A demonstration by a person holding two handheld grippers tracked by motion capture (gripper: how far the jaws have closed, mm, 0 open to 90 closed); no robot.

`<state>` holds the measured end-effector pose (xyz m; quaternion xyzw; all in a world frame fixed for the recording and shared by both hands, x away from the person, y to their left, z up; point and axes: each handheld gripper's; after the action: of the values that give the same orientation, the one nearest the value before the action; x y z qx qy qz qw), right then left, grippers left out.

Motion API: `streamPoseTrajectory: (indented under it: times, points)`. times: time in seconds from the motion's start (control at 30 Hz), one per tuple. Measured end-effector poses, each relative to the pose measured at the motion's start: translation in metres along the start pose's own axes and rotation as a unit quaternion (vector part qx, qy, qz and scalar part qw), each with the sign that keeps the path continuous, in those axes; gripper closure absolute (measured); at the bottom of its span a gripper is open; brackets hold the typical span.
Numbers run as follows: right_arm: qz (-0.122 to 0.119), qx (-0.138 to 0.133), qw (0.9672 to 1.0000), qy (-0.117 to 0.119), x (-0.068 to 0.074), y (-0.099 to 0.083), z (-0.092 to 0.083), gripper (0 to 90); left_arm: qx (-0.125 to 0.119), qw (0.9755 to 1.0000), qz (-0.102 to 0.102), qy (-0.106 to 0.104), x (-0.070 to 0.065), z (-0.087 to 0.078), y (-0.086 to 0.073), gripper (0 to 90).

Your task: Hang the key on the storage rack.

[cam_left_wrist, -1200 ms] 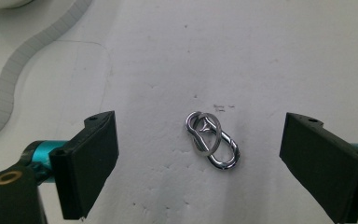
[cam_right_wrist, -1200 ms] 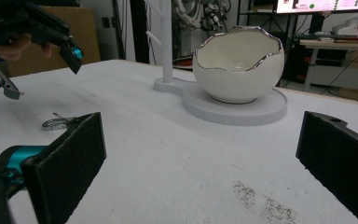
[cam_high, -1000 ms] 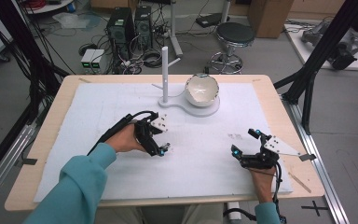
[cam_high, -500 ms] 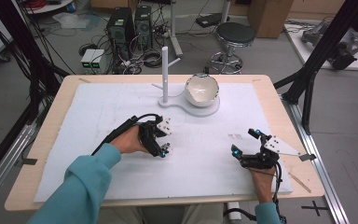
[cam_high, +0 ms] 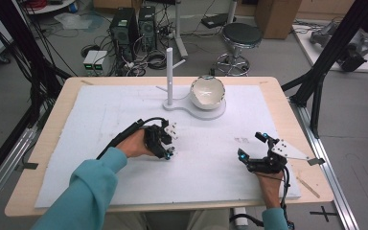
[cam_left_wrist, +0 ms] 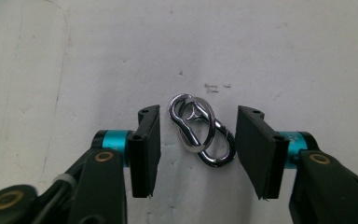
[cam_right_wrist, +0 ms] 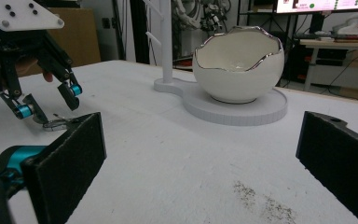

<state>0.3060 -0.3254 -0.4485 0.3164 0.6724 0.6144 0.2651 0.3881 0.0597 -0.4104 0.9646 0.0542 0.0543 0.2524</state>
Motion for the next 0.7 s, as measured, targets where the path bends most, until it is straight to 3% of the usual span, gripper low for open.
streamPoseTrajectory:
  times: [0.37,0.7]
  points:
    - [-0.002,-0.001,1.0,0.0,-0.0003,0.0,0.0001,0.6,0.014,0.9999,-0.004,0.004,0.0002,0.0005,0.0011,66.1]
    - [-0.001,-0.001,1.0,0.0,-0.0001,0.0,0.0001,0.6,0.011,0.9999,-0.008,0.007,0.0016,-0.0008,0.0012,77.5]
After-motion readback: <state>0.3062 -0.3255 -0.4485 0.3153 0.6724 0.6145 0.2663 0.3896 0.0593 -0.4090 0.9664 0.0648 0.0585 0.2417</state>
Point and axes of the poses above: each handheld gripper's, and its own axes: z roughly forward along the jaws, y roughly out of its top, x roughly to its left, and after that the axes turned 1 degree about -x, right-handed
